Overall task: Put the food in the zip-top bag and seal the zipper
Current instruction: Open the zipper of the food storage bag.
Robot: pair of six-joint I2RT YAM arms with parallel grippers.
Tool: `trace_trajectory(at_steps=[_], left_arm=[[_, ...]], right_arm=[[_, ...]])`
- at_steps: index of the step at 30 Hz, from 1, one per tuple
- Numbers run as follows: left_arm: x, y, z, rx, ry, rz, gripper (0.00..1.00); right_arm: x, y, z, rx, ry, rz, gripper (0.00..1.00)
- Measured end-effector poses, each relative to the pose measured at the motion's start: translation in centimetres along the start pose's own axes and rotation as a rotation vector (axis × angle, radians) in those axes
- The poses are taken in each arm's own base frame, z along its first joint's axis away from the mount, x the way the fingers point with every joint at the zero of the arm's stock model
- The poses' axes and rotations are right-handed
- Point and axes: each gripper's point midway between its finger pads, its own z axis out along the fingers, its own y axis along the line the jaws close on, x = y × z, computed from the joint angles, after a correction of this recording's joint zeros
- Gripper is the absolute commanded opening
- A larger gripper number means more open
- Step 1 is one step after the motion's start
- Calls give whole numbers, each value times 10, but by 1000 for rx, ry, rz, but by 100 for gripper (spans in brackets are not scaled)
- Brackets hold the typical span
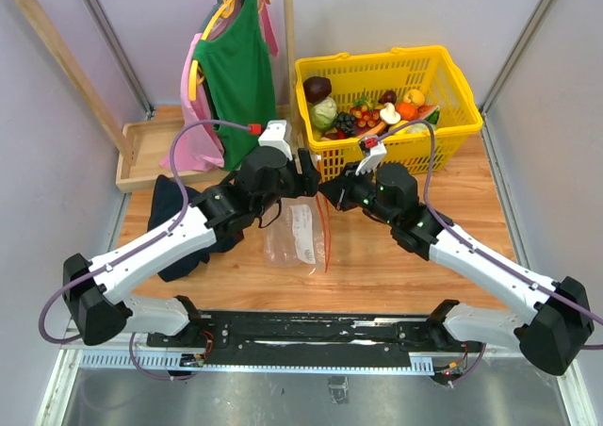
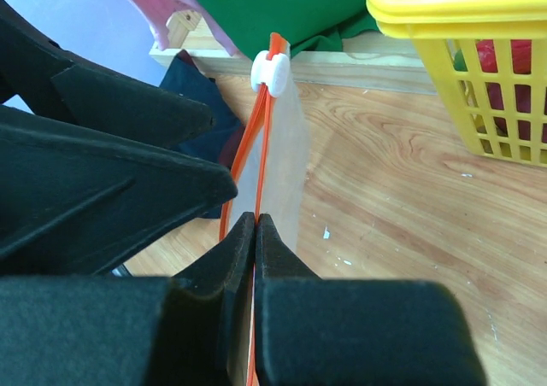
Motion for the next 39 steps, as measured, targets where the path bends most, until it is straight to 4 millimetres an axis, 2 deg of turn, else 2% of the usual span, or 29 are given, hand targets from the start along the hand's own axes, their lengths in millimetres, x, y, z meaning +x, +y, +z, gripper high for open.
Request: trace_trajectory(at_steps=[6, 12, 23, 31, 39], left_arm=[[15, 8, 7, -39, 47, 32, 59], [15, 13, 4, -65, 66, 52, 48], [24, 21, -3, -97, 122, 86, 39], [37, 12, -3, -45, 175, 58, 34], [61, 1, 0, -2, 237, 45, 31]], right_arm=[[-1, 3, -1, 20, 4, -42, 1], [-4, 2, -2, 54, -3, -85, 1], [-5, -5, -5, 114, -5, -142, 1], [-2, -12, -6, 158, -2, -149, 1], [-9, -13, -7, 179, -18, -150, 1]])
